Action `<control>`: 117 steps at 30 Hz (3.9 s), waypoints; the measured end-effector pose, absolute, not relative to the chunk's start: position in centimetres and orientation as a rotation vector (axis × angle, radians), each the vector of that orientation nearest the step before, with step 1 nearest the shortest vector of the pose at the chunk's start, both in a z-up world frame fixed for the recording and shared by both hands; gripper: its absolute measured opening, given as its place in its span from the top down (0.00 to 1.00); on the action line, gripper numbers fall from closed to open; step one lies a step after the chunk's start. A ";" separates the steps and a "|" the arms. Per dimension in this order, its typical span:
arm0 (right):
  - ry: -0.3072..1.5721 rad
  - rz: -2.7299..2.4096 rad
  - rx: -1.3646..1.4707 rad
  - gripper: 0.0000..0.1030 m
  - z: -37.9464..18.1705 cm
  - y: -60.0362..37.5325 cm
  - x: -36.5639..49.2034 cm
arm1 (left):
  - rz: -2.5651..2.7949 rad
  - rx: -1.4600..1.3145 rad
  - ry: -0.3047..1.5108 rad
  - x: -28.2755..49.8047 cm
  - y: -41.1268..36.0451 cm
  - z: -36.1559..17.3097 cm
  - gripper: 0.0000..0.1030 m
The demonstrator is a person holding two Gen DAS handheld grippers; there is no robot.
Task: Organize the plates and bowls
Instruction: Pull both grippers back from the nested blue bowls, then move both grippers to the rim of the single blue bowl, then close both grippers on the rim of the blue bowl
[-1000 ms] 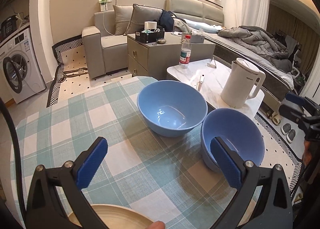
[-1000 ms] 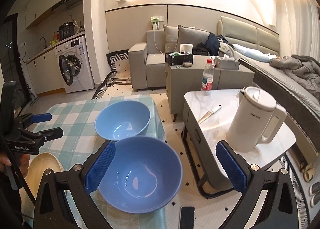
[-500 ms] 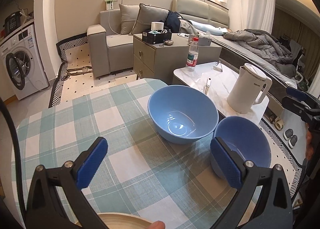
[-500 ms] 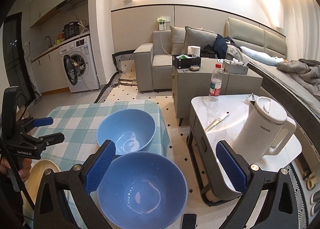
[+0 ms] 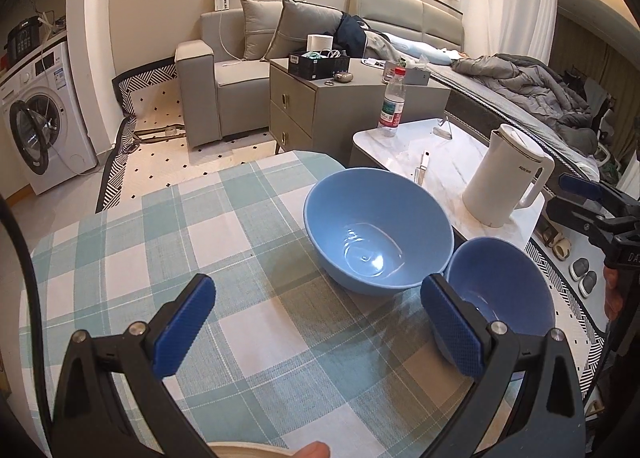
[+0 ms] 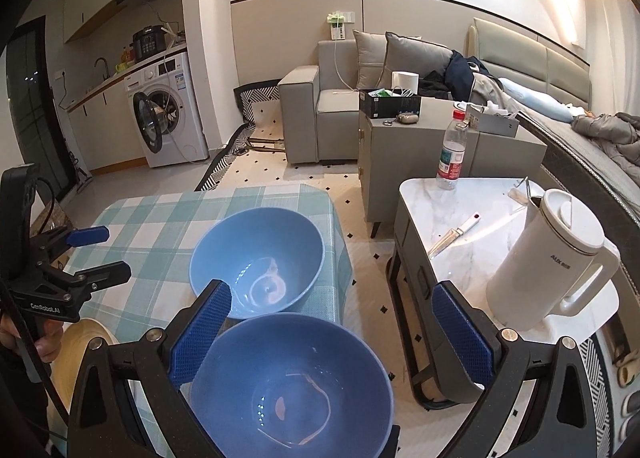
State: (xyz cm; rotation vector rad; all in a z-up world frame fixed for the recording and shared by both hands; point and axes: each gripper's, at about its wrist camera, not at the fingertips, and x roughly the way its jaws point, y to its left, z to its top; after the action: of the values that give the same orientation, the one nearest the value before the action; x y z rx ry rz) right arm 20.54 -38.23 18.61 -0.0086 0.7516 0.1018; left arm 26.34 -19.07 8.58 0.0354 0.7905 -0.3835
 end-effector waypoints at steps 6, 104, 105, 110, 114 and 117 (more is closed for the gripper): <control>0.787 0.113 -0.024 0.01 17.8 -37.9 22.1 | -0.377 0.031 0.802 27.3 -19.1 8.2 0.00; 1.062 0.231 -0.047 0.78 7.8 -35.6 32.0 | -0.436 0.079 0.960 33.1 -23.2 2.4 0.75; 1.060 0.232 -0.049 0.78 7.8 -35.6 32.0 | -0.434 0.084 0.960 33.1 -23.2 2.4 0.75; 1.051 0.233 -0.050 0.78 7.9 -35.4 31.9 | -0.432 0.079 0.959 33.0 -23.2 2.4 0.75; 1.034 0.235 -0.049 0.78 8.3 -35.2 31.9 | -0.430 0.073 0.947 33.0 -23.1 2.8 0.75; 1.018 0.235 -0.051 0.78 8.8 -35.1 31.9 | -0.428 0.074 0.940 32.9 -23.0 3.0 0.75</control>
State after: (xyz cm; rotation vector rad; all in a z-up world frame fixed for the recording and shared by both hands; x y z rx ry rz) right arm 31.88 -35.14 8.80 -0.0512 1.0179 0.2350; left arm 32.89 -23.01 2.97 0.0736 0.9403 -0.4285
